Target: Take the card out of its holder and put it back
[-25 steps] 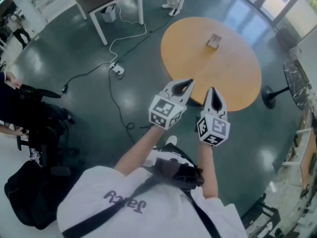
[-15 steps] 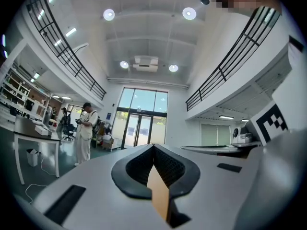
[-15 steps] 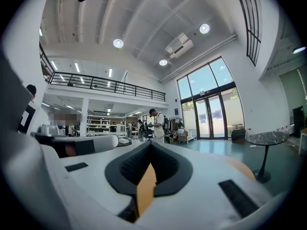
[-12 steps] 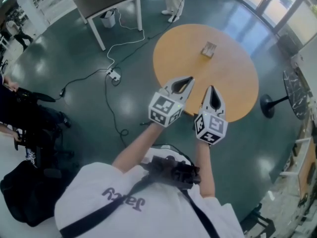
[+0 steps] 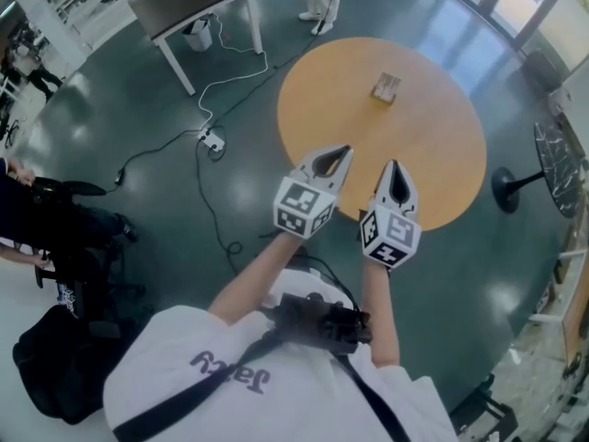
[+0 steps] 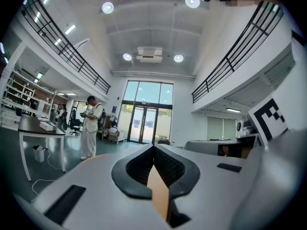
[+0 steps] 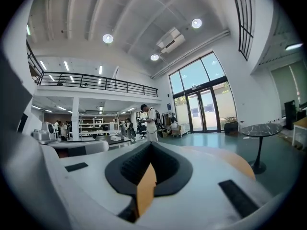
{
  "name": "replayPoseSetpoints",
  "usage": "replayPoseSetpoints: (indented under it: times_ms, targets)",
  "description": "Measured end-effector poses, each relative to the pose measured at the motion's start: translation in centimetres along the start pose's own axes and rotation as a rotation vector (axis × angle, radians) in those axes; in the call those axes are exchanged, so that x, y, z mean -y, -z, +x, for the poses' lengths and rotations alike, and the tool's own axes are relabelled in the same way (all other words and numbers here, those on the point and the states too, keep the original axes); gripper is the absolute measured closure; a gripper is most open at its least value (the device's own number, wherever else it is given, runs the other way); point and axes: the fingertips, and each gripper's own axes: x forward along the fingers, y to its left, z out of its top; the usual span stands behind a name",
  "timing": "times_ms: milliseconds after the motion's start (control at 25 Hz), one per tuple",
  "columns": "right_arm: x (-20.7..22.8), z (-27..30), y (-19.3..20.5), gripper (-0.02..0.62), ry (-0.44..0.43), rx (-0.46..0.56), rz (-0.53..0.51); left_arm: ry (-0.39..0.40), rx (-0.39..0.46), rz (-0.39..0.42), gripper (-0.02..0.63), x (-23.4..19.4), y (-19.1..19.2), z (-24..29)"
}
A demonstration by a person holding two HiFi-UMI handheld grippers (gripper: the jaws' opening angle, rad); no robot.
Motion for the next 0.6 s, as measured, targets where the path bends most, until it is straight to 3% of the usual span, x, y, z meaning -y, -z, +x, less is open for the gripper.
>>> replayPoseSetpoints:
  times_ms: [200, 400, 600]
  targets:
    - [0.7, 2.5, -0.1, 0.577, 0.005, -0.008, -0.002, 0.035, -0.014, -0.005, 0.594, -1.2, -0.1, 3.3]
    - [0.4, 5.3, -1.2, 0.577, -0.066, 0.032, 0.011, 0.075, -0.002, 0.004, 0.594, -2.5, -1.4, 6.6]
    - [0.1, 8.2, -1.9, 0.577, -0.049, 0.037, -0.005, 0.088, 0.012, -0.004, 0.594, -4.8, -2.5, 8.7]
